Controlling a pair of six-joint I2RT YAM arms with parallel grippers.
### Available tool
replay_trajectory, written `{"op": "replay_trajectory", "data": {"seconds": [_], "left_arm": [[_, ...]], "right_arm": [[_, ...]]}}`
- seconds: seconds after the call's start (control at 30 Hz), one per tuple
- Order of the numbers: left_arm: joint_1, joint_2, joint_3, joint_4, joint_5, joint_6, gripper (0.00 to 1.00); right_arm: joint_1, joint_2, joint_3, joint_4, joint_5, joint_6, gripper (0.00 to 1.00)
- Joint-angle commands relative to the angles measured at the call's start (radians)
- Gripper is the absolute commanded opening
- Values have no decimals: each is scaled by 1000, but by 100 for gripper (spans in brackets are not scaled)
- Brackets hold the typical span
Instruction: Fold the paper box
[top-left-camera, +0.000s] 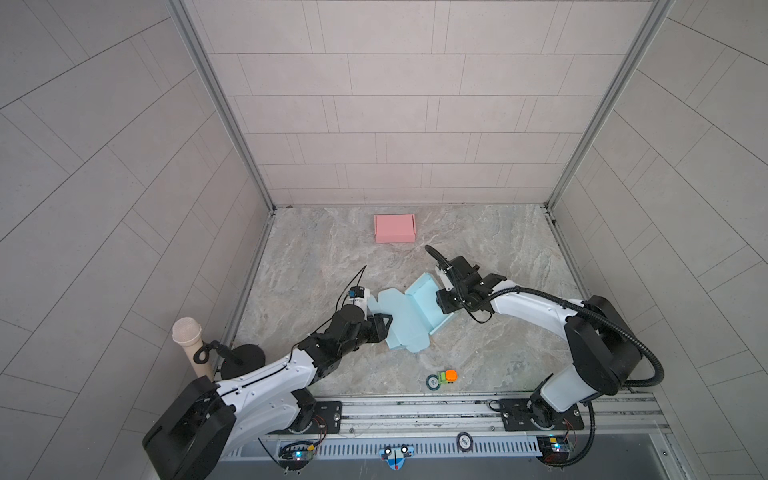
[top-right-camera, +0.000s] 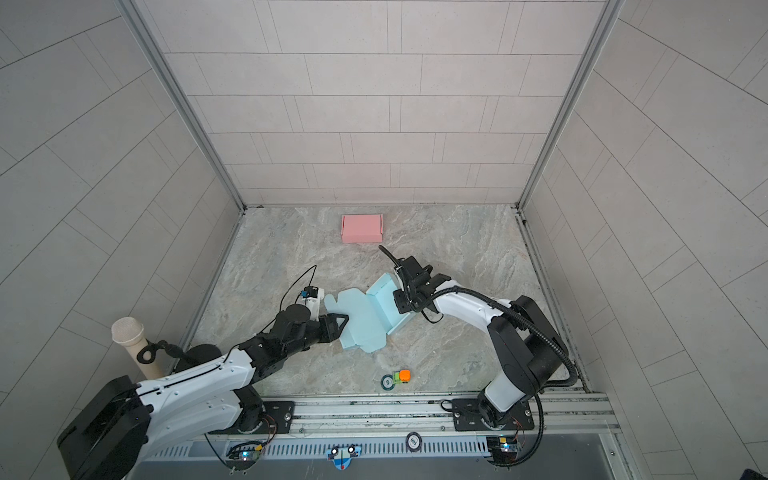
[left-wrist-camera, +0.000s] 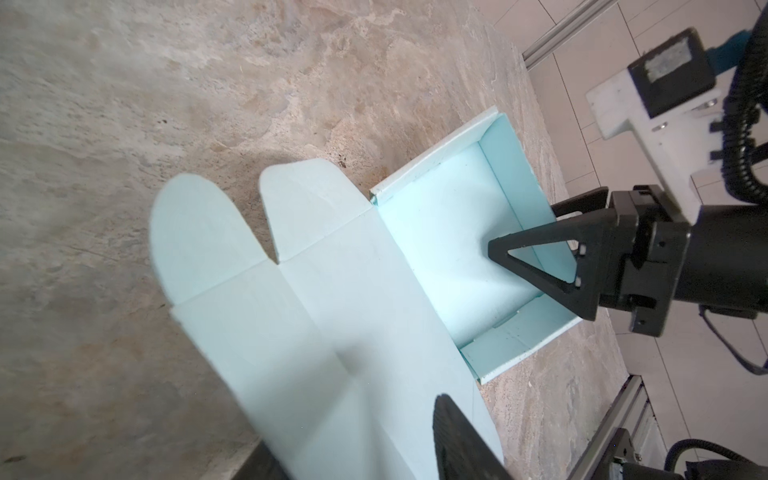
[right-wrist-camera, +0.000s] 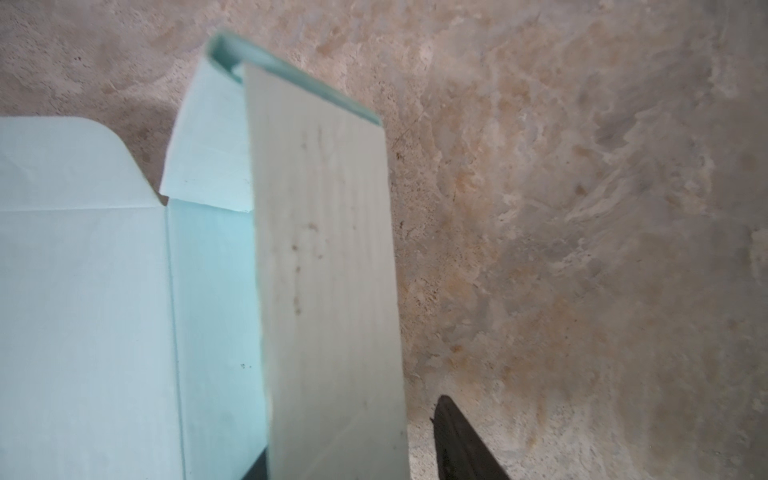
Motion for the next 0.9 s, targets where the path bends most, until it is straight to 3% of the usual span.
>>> {"op": "replay_trajectory", "data": {"seconds": [0.0, 0.4, 0.87], "left_arm": [[-4, 10, -8, 81, 0, -25, 45], [-4, 82, -15, 156, -18, -71, 29], [-4, 69, 22, 119, -28, -63, 13]], "right_arm": [[-4, -35, -18, 12, -3, 0, 49], [-7, -76, -19, -8, 6, 0, 52], [35, -300, -82, -91, 47, 10, 55]]}}
